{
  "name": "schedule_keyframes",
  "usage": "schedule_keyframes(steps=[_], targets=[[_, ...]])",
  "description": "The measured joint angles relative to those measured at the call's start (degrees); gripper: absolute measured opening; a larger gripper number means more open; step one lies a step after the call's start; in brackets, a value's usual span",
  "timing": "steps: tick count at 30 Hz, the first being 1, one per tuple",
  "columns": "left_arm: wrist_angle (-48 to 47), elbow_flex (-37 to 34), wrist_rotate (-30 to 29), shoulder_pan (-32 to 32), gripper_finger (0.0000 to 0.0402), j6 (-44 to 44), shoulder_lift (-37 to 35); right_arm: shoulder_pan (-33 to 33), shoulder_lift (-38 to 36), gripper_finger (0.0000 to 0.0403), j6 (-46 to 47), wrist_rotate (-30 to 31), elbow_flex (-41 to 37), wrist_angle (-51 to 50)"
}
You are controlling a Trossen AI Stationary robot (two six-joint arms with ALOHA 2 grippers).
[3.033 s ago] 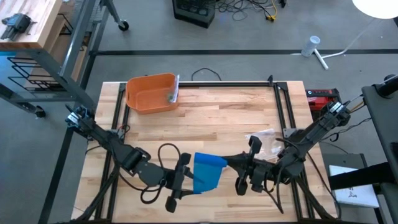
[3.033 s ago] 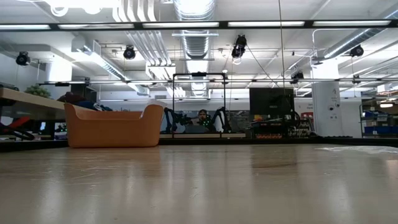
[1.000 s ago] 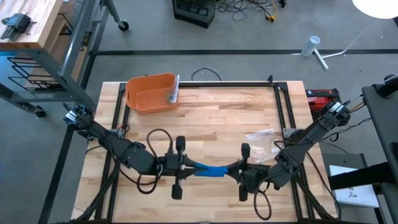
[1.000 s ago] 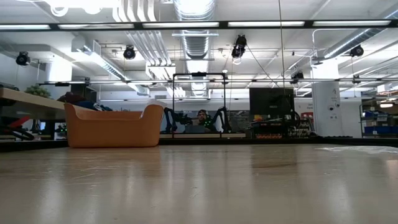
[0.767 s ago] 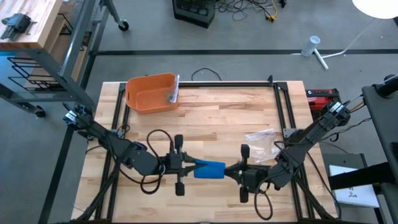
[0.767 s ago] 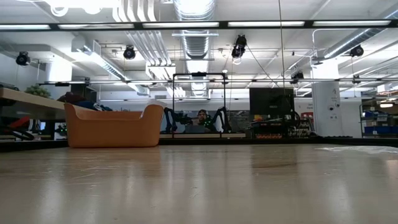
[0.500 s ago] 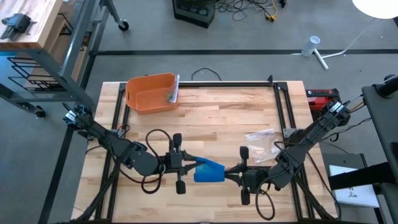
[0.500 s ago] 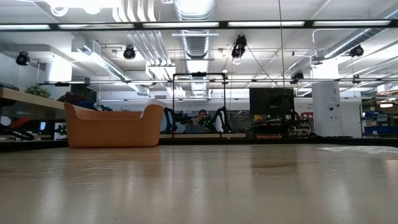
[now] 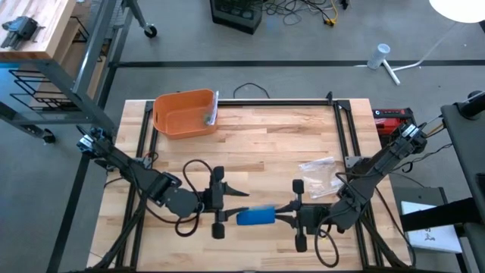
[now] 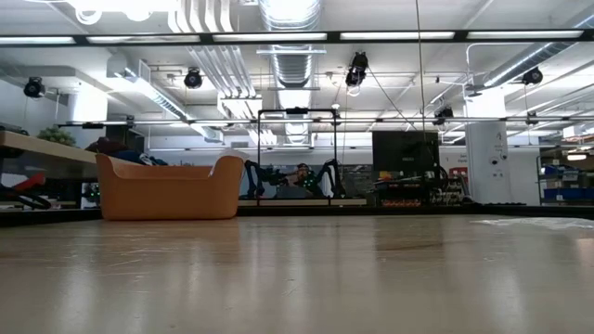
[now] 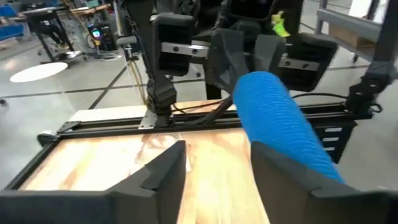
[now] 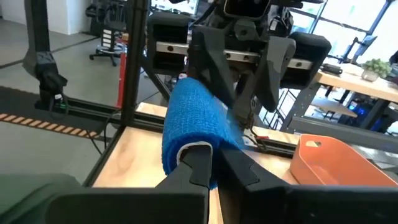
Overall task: Roll bandage
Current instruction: Roll the blue bandage
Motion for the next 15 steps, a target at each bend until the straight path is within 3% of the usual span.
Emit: schedule_keyframes(steps=[8, 15], targets=[[-2.4, 0.0, 1.7, -0.9, 0.0224, -1.0, -0.9, 0.2, 0.0, 0.0002, 1.1, 0.0, 0.1, -0.2], [-11.6, 0.0, 5.5, -2.4, 0.0224, -7.7, -3.1, 1.9, -0.2, 0.0002, -2.9, 0.4, 3.1, 0.1]])
